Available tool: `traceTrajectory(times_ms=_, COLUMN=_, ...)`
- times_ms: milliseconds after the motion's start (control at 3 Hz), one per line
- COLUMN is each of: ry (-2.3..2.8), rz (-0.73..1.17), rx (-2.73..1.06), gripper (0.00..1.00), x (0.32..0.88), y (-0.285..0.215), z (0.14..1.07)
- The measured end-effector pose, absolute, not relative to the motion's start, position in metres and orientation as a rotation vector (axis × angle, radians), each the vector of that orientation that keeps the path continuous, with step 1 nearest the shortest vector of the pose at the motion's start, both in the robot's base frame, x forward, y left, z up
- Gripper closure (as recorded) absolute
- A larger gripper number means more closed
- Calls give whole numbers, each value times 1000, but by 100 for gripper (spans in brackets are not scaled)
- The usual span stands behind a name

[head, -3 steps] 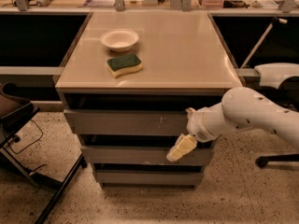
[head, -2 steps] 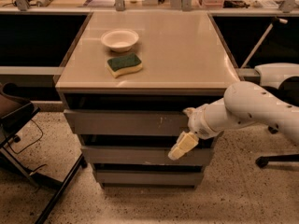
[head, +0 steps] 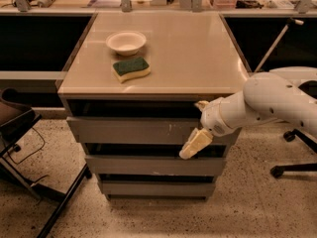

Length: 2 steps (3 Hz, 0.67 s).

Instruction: Open top drawer

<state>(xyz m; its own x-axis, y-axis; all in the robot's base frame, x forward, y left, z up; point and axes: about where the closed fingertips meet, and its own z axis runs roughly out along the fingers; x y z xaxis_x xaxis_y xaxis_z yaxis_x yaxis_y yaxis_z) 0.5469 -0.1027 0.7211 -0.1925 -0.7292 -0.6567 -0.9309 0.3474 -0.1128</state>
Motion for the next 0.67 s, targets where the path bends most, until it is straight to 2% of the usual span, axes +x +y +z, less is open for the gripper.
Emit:
traceTrajectory(times_ms=333, ry=2036, rz=352, rx=-1419, gripper=0, x=551, y=-96, z=701)
traceTrajectory(times_ms=667, ry=2110, rz=182, rx=-1411, gripper=0, x=569, y=-96, z=656)
